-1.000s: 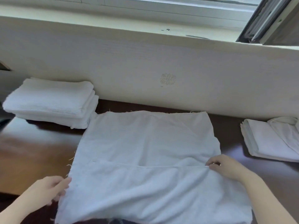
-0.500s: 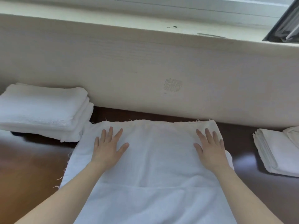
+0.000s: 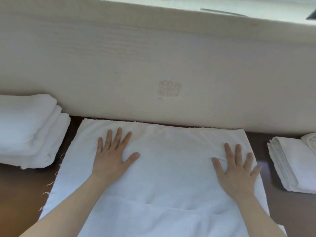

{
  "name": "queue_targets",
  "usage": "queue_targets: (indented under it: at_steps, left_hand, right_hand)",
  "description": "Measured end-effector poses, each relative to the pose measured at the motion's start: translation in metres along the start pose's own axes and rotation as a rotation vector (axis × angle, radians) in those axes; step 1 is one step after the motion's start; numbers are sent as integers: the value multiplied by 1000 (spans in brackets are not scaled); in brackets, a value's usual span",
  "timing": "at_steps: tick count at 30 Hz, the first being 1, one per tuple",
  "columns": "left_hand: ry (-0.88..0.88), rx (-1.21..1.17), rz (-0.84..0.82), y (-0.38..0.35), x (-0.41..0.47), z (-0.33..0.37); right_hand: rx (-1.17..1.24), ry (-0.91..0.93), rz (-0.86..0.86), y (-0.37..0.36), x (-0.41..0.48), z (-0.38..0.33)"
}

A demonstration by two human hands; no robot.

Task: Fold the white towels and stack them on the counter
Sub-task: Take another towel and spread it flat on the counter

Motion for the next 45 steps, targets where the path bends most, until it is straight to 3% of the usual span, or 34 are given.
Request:
queue_targets:
  at_steps: [3,5,8,11,16,19,22,24,30,41,45]
  left_hand:
    - [-2,-3,-10,6,15,-1]
    - [106,-17,46,12,14,-10]
    - [250,-5,82,18,8,-31]
    - [256,9,48,21,14,-36]
    - [307,-21,65,25,22,-25]
    - [124,-71,117,15,14,29]
    - [-224,-76,44,-20,17,118]
    - [-318,-55,-18,-43,23,163]
    - [-325,37,-61,-73,10,178]
    - [-285,71,-113,-62,40,178]
    - [-221,-31,11,-29,29,141]
  right_hand:
    - [22,-63,-40,5,9,-3]
    - [13,-76,-20,10,12,-12]
    - [12,56,53,16,19,-42]
    - [-8,136,55,15,31,-57]
    - [51,72,21,20,36,-54]
    - [134,40,50,23,35,-49]
    - [59,49,91,24,43,-23]
    - [7,68,57,17,45,-1]
    - [33,63,63,6,35,28]
    - [46,57,19,13,74,27]
    - [49,-5,44,21,66,24]
Point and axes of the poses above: each hand's wrist, its own x-axis towards the middle knuckle, its own y-axis out of the back of the hand, z = x × y, the point moved 4 cm from there along x, towards the middle knuckle, and after that the axes turned 13 degrees about -x, right-handed, at the moved point
